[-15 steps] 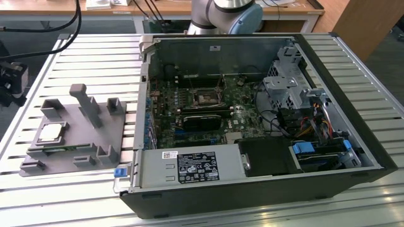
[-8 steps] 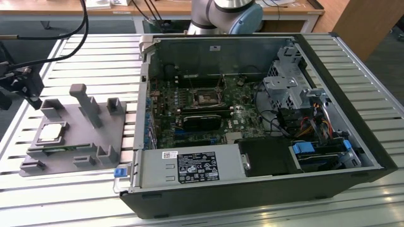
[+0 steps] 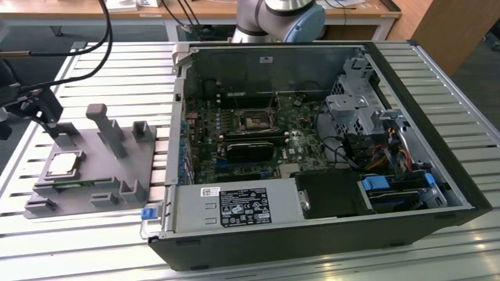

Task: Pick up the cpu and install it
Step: 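Pick up the cpu and move it towards the insertion slot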

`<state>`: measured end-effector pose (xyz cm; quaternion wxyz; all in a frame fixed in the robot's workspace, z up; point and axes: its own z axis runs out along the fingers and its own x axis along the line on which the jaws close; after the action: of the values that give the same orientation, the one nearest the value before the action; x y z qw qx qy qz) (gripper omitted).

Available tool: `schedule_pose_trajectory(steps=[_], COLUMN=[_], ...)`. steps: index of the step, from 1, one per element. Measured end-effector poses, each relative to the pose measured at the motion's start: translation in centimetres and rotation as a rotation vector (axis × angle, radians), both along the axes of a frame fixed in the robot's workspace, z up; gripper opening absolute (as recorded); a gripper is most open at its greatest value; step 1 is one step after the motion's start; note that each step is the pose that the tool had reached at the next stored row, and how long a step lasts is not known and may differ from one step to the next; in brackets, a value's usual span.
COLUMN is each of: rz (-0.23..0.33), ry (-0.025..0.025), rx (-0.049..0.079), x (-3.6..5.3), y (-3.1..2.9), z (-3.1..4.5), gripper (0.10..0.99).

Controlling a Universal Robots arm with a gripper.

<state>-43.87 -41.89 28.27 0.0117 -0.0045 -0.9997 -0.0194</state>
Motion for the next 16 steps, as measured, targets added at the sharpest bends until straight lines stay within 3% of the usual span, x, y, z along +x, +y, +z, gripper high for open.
schedule_pose_trajectory(steps=[16], rz=[-0.001], ry=[0.0001], rx=[0.0], x=[-0.08], y=[0.1], z=[-2.9], gripper=[0.82])
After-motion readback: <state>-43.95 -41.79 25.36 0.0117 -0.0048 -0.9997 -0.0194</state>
